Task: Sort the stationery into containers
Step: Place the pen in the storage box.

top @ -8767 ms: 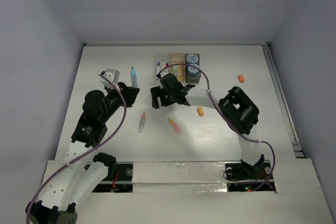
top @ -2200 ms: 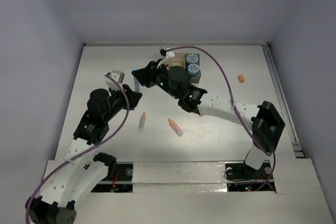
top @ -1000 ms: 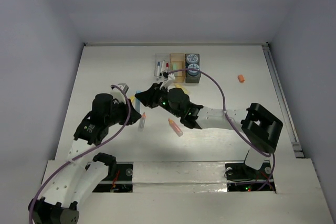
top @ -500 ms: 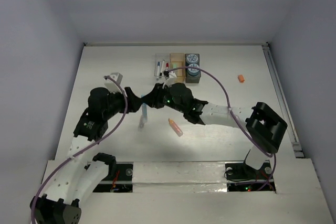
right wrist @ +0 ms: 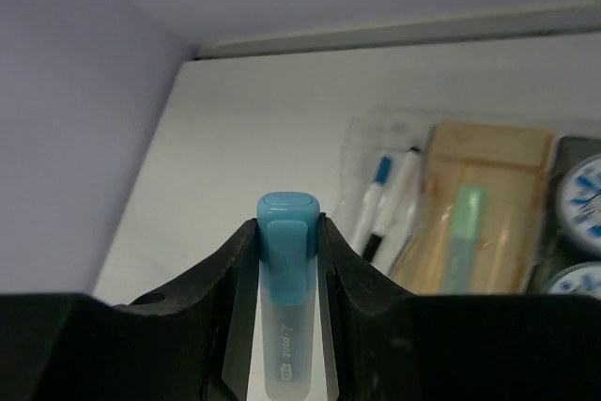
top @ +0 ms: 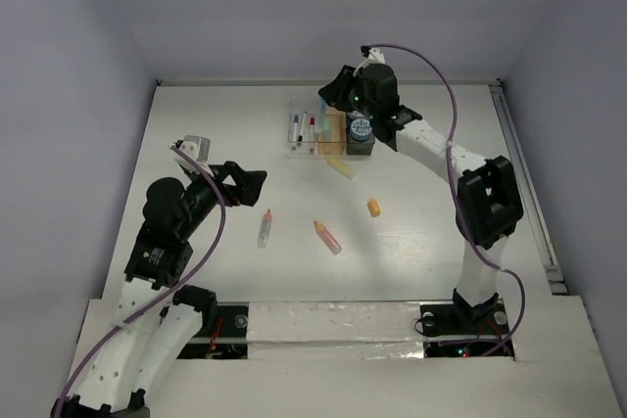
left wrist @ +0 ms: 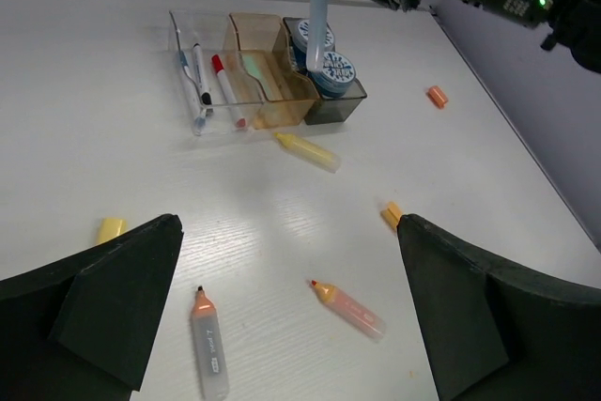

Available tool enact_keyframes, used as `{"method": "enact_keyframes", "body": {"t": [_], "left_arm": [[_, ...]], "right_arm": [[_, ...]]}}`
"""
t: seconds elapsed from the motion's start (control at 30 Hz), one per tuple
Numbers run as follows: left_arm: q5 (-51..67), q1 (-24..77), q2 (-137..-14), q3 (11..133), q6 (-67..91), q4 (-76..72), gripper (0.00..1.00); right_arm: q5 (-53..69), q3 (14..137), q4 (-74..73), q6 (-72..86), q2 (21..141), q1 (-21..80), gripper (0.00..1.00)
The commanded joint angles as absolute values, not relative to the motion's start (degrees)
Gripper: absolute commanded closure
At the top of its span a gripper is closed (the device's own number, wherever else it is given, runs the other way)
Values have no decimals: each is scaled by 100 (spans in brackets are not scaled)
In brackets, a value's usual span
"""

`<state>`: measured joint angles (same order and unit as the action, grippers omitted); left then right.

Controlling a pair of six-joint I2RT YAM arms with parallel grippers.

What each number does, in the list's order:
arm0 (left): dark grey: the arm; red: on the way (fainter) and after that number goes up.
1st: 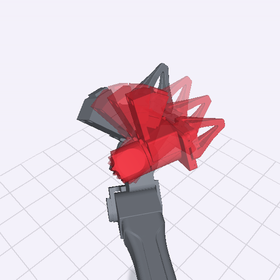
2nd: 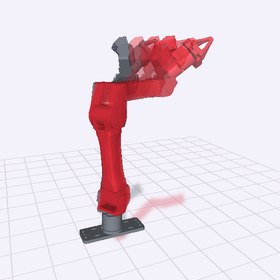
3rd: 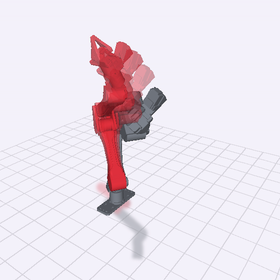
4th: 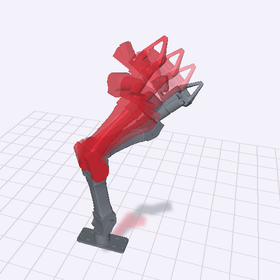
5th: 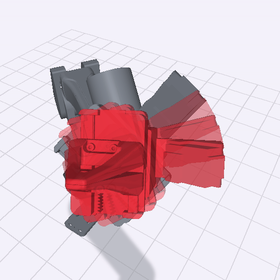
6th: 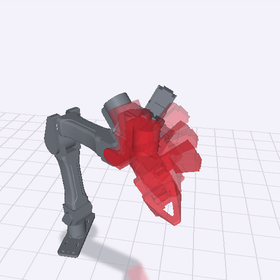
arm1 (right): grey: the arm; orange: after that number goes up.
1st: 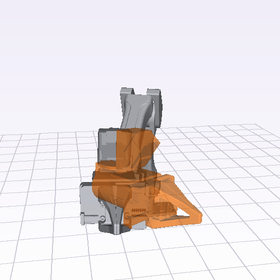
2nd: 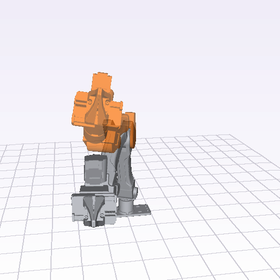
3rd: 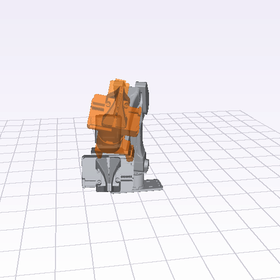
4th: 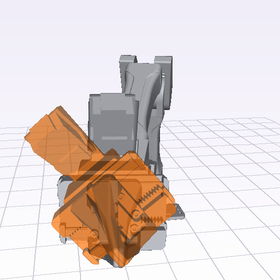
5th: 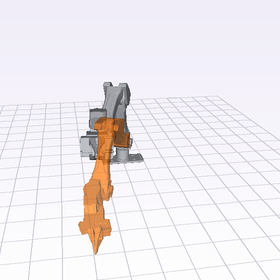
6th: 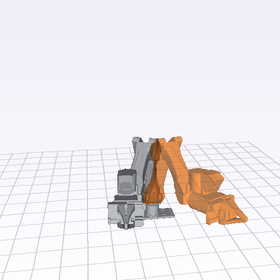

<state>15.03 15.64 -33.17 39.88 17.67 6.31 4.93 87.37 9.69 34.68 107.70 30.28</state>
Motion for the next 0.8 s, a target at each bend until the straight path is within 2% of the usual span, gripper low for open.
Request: {"method": "enact_keyframes", "body": {"t": [0.0,0.23,0.53,0.63,0.67,0.77], "left_arm": [[1275,1723,-3392,4008,1609,422,1],[880,1881,-3445,4096,1512,510,1],[826,2039,-3507,4105,1494,545,1],[800,2039,-3516,4113,1494,545,1],[791,2039,-3516,4113,1494,545,1],[791,2039,-3524,4104,1503,527,1]], "right_arm": [[246,9569,54,2533,11345,2848,100],[-289,11047,-1027,1670,12478,2725,100],[-562,11364,-1248,1538,12955,2725,98],[-536,11470,-1353,1538,13025,2725,64],[-527,11452,-1371,1538,12956,2725,42],[-466,11373,-1336,1494,12754,2725,25]]}}
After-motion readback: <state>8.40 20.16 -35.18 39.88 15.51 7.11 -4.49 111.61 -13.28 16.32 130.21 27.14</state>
